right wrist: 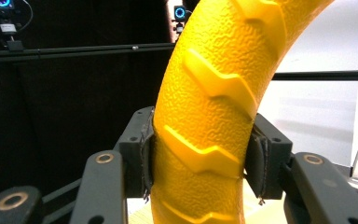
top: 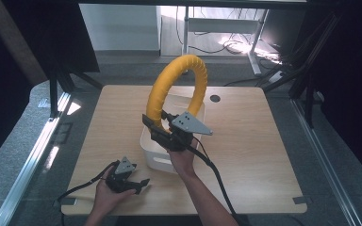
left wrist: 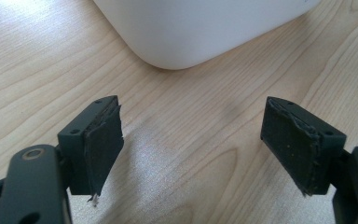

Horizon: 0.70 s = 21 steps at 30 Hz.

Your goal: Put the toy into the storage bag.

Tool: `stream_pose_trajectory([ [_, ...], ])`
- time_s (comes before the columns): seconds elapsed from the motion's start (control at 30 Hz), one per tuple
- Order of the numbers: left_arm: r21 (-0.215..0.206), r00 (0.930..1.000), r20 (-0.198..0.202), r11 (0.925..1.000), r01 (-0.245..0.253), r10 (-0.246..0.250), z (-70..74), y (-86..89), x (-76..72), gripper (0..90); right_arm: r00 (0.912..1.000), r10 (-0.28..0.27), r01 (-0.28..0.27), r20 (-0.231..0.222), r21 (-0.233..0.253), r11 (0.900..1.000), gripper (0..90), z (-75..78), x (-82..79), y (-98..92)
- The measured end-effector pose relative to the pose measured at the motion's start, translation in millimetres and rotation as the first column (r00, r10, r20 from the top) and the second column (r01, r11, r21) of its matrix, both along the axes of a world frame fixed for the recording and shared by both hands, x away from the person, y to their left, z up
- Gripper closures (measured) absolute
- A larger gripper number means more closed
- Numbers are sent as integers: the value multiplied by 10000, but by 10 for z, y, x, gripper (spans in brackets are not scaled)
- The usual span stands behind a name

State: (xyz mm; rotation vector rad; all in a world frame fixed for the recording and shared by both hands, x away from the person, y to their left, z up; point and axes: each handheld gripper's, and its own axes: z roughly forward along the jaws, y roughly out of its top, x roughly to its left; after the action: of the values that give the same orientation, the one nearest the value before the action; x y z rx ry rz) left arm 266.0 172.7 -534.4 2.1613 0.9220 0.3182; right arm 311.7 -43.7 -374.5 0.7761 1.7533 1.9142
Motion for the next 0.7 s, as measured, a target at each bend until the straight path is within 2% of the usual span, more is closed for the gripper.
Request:
stream_pose_trajectory([
  [0.27,0,10000,-41,10000,36,-36,-9,-7,0,208,9995,-304,305,55,-169,9994,500,-134,-25,112],
  [0.7,24,10000,-43,10000,37,-37,-14,-10,-2,208,9986,-480,476,-206,-194,9987,497,-327,-109,218],
])
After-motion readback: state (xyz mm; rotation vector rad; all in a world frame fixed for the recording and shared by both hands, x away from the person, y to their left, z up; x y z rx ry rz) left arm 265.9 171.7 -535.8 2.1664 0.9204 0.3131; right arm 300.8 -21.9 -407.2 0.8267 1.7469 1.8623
